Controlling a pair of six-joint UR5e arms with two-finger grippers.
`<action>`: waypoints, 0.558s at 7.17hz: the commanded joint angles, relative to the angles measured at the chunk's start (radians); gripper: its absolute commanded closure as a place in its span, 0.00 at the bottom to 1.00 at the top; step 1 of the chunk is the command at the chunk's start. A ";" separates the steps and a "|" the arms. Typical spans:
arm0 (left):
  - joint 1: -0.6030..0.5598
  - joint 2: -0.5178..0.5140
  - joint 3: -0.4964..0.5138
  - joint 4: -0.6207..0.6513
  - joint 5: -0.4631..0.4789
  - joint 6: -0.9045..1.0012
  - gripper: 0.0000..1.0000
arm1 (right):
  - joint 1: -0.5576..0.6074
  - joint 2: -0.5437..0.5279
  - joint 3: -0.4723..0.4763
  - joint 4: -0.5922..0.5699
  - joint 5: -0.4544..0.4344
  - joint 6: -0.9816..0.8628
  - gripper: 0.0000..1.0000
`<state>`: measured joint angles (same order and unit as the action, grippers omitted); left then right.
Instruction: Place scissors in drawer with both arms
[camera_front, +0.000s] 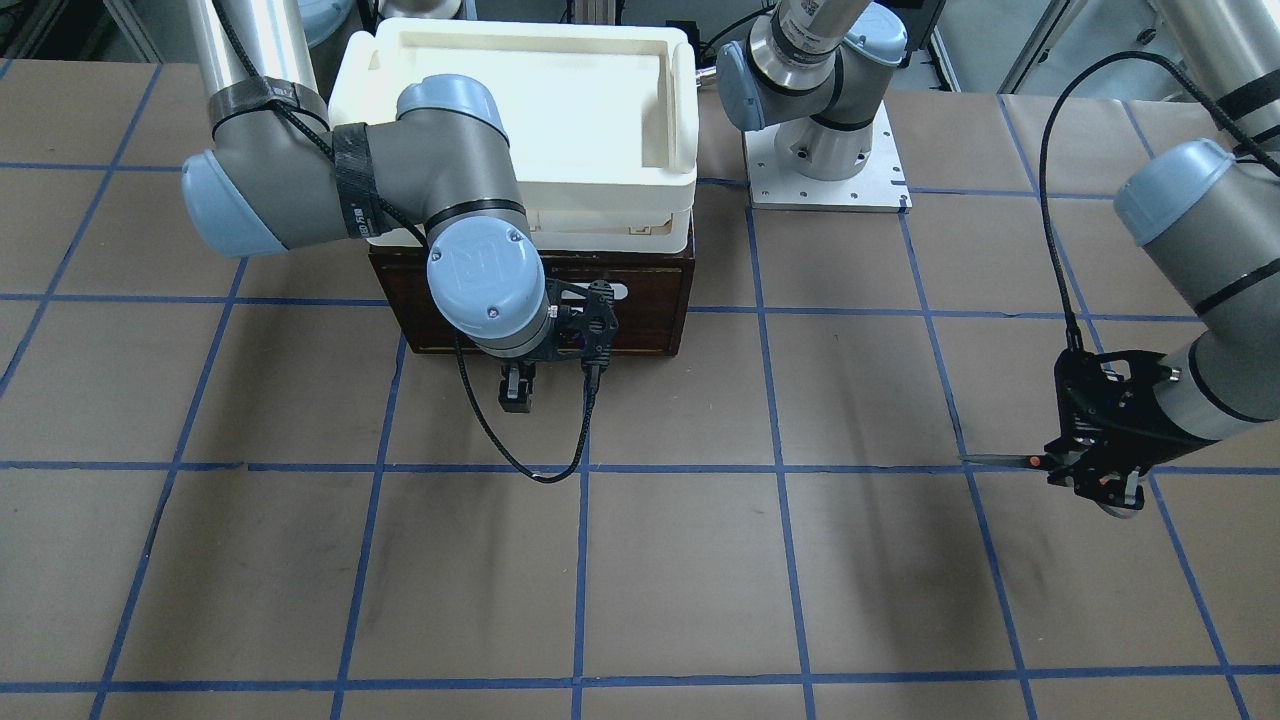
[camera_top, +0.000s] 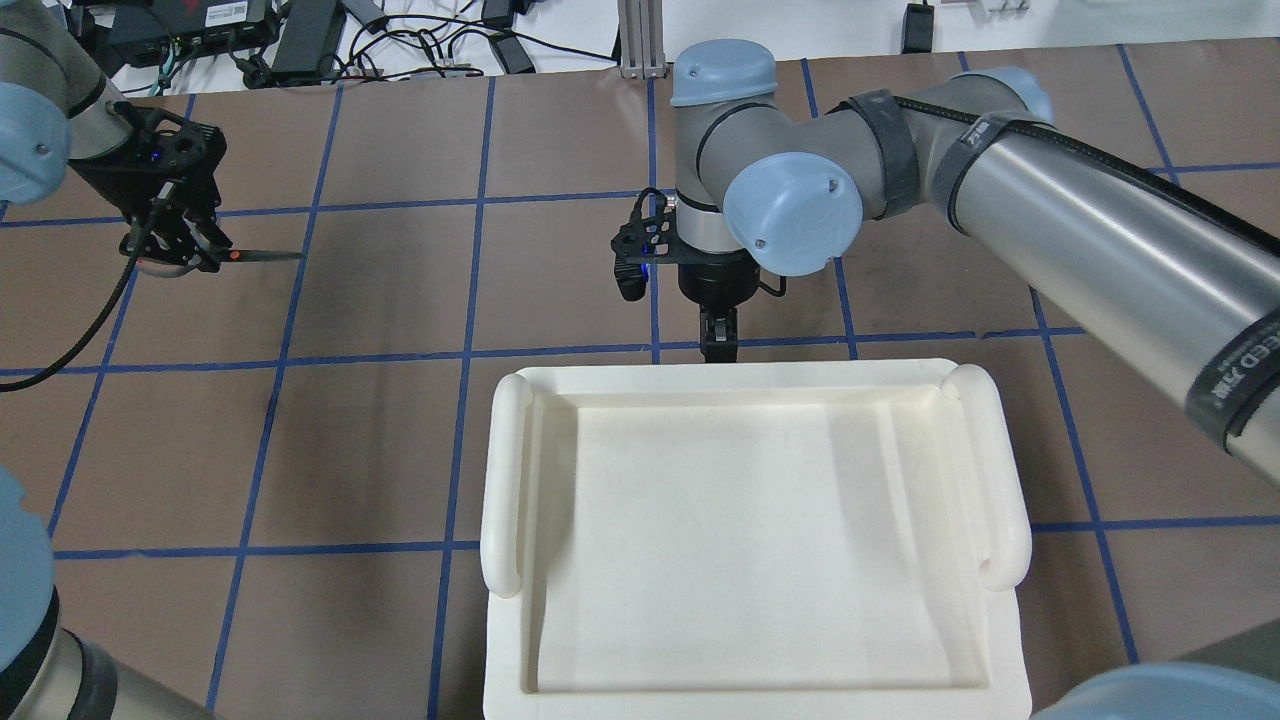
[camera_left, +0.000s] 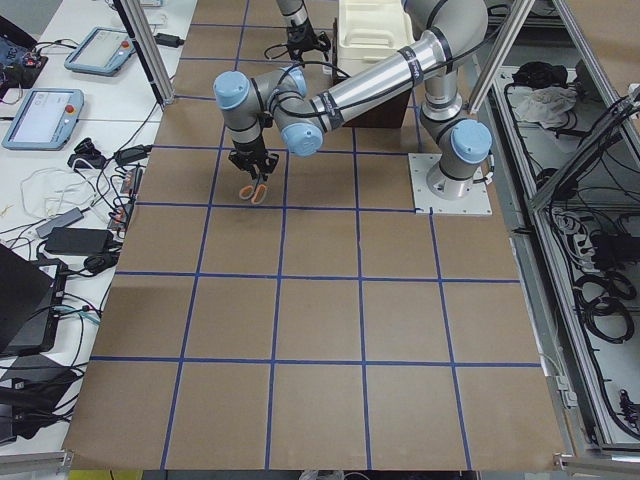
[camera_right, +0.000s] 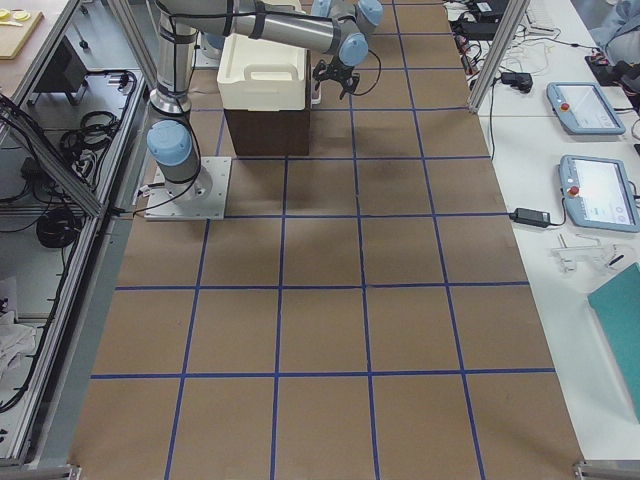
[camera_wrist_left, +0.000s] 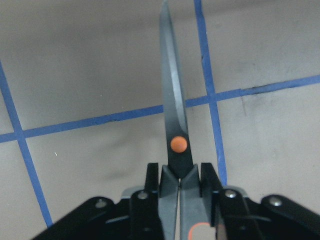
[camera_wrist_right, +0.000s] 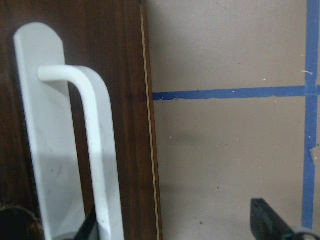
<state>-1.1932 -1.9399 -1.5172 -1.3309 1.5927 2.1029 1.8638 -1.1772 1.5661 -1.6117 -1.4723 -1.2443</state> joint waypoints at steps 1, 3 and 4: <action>0.000 0.004 0.000 -0.005 0.001 -0.003 1.00 | 0.000 0.001 -0.003 -0.013 -0.005 -0.003 0.00; 0.000 0.002 0.000 -0.005 0.000 -0.003 1.00 | 0.000 -0.001 -0.003 -0.037 -0.008 -0.003 0.00; 0.000 0.004 0.000 -0.005 0.000 -0.003 1.00 | 0.000 -0.001 -0.002 -0.040 -0.008 -0.004 0.00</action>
<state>-1.1935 -1.9365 -1.5171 -1.3360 1.5921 2.1001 1.8638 -1.1775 1.5636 -1.6463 -1.4795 -1.2475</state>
